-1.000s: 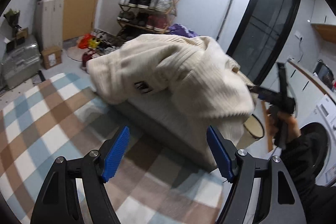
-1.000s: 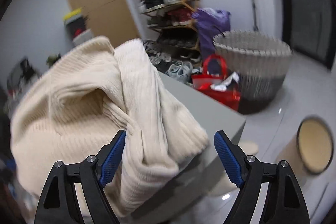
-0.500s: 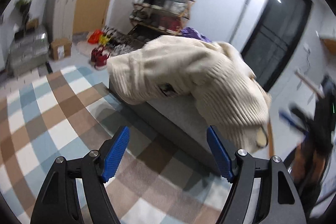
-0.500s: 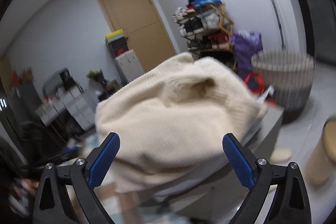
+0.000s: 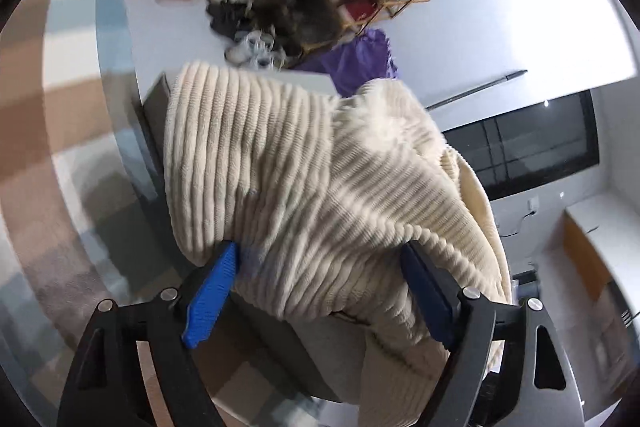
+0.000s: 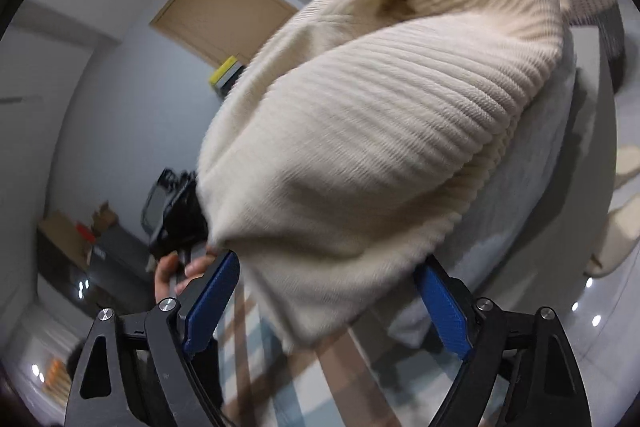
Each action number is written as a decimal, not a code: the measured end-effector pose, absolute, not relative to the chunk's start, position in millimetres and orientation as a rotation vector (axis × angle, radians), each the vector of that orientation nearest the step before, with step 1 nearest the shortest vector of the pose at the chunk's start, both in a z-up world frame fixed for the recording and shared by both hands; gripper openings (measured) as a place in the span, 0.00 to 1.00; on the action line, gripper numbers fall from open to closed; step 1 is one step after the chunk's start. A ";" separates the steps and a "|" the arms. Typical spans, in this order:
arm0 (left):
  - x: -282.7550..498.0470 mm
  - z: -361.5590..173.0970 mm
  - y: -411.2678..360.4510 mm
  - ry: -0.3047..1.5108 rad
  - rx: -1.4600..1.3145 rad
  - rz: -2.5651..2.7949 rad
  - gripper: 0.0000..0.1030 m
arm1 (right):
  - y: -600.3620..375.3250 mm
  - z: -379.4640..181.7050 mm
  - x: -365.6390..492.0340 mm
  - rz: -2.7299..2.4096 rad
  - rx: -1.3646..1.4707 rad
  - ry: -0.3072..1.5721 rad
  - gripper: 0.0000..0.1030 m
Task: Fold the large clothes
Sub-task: 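Carry the shirt bundle with both grippers and lower it onto the grey mattress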
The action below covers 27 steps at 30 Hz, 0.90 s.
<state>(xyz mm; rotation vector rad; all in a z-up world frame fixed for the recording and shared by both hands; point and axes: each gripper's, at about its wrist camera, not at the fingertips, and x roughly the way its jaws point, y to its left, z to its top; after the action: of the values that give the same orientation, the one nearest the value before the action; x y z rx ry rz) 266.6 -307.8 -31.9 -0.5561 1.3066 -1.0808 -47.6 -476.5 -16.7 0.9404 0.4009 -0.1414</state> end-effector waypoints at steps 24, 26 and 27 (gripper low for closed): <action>268.0 25.5 -335.1 0.890 -0.189 -0.939 0.15 | -478.7 -17.7 -68.2 -0.176 0.811 0.506 0.09; 265.8 37.3 -337.1 0.864 -0.161 -0.933 0.15 | -476.6 -12.9 -69.0 -0.188 0.791 0.506 0.08; 266.7 40.5 -336.5 0.868 -0.170 -0.935 0.15 | -474.9 -10.6 -68.7 -0.190 0.789 0.506 0.08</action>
<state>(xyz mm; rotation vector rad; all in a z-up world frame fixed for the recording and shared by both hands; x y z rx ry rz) 266.7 -336.5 40.5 -0.1699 0.8676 -0.9348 -68.7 -474.9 -10.6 0.7888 0.5064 -0.1904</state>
